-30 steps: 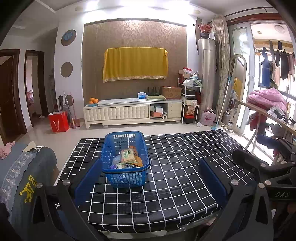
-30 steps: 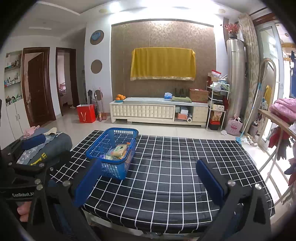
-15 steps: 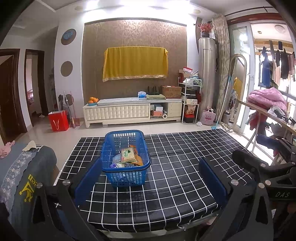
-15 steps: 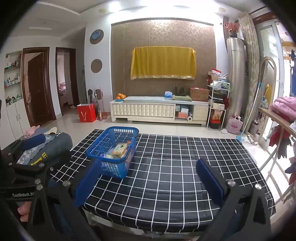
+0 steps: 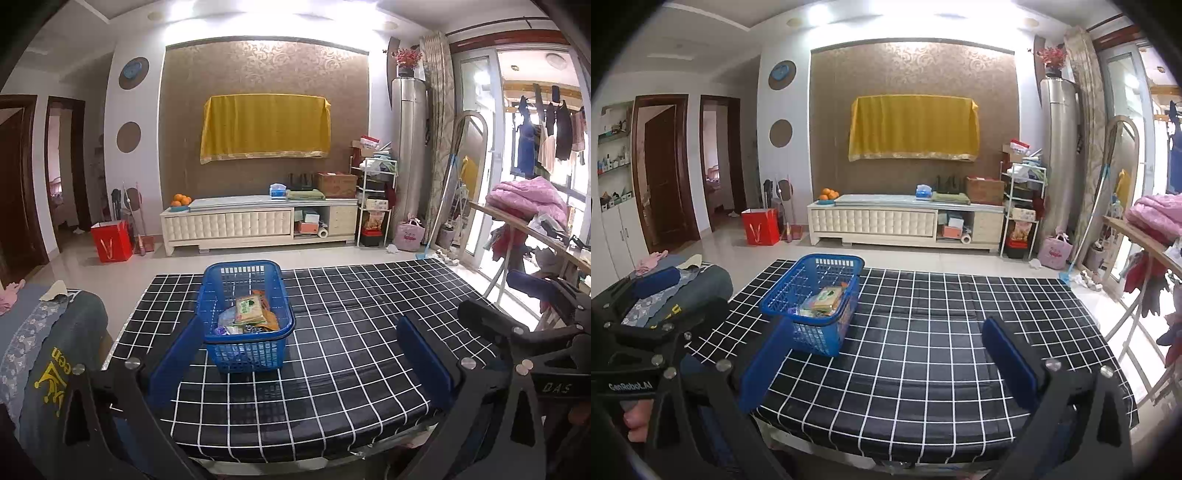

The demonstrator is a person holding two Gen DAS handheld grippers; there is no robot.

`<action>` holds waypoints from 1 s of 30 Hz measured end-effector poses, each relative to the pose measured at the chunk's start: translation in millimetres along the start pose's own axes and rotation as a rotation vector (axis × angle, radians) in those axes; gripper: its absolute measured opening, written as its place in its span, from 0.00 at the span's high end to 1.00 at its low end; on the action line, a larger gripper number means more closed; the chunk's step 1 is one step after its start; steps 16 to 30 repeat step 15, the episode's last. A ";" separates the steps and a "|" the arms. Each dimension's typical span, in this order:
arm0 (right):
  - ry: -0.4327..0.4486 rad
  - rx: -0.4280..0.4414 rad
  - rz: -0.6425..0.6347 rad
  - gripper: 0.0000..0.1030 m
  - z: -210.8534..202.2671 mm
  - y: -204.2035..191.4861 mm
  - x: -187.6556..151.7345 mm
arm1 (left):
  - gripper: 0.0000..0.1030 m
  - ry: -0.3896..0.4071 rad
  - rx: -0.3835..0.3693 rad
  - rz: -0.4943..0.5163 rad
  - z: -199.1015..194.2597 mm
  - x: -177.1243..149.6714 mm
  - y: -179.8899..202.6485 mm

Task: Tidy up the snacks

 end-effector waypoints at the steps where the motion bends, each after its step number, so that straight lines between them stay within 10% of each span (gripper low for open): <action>1: 0.001 -0.002 0.000 0.00 -0.7 0.0 0.2 | 0.00 0.003 0.003 0.000 -0.6 0.1 -0.1; 30: 0.002 -0.005 0.000 0.00 -2.0 0.7 1.2 | 0.00 0.014 0.012 -0.001 -4.2 -2.3 1.5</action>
Point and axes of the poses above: each gripper's, at about its wrist camera, not at the fingertips, and z roughly the way its jaws point, y to its right, x to its top, the point moved 1 cm from there along z, roughly the way its jaws point, and after that the axes turned 5 degrees about -y, right-handed, at the moved point
